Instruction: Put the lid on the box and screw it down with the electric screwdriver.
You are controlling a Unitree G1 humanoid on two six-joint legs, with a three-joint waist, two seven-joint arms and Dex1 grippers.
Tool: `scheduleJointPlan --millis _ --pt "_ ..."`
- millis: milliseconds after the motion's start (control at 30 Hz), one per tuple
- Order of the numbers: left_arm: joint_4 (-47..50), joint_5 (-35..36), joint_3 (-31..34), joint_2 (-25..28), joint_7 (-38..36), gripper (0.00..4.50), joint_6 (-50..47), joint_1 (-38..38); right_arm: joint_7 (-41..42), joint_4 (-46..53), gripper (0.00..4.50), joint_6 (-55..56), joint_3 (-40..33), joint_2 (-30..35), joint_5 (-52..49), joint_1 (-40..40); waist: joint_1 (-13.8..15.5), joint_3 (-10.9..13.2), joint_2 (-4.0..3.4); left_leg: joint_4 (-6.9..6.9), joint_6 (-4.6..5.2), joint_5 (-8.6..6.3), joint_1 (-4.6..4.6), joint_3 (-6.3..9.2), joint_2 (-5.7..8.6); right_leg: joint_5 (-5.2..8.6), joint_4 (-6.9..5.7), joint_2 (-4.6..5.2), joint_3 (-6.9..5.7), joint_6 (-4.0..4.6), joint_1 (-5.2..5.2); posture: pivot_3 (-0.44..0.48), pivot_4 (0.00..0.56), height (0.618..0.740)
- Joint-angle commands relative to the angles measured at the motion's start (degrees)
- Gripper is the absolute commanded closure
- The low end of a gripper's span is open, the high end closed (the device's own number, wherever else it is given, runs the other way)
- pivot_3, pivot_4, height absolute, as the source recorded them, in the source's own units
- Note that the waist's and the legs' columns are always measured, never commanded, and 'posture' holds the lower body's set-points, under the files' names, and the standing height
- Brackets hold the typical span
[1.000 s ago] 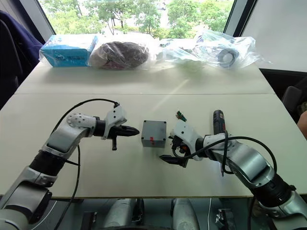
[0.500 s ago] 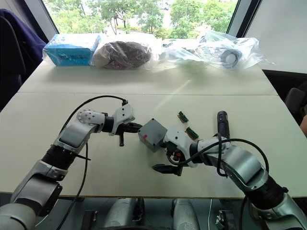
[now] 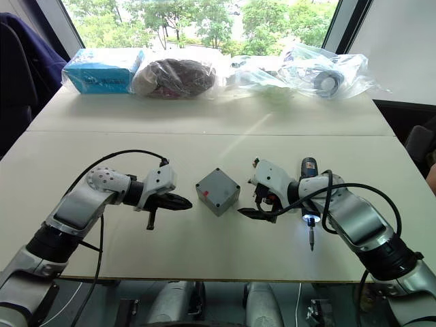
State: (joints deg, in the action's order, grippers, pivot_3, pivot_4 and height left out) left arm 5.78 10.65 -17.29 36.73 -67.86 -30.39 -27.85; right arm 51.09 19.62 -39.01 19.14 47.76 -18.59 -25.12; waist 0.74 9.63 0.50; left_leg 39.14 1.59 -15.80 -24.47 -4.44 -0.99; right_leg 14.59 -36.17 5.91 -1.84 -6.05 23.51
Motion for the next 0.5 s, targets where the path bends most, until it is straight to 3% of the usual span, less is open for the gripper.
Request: scheduleJointPlan --millis 33,500 --pt "0.34 -0.55 -0.05 -1.34 2.20 4.50 0.99 -0.95 3.20 0.95 0.07 2.80 1.15 -0.92 1.11 -0.48 -0.06 0.00 0.01 0.00 0.01 0.00 0.00 0.00 0.02 -0.01 0.00 0.00 0.00 -0.01 0.00 0.000 0.150 0.740" --pt "-4.72 -0.95 0.25 -2.65 3.14 4.50 4.00 -3.94 2.89 8.78 0.07 -3.36 -0.56 -2.07 -0.50 4.47 -0.05 0.00 0.00 0.00 0.00 0.00 0.02 0.03 0.01 -0.01 -0.03 -0.01 -0.04 -0.02 0.00 0.000 0.150 0.740"
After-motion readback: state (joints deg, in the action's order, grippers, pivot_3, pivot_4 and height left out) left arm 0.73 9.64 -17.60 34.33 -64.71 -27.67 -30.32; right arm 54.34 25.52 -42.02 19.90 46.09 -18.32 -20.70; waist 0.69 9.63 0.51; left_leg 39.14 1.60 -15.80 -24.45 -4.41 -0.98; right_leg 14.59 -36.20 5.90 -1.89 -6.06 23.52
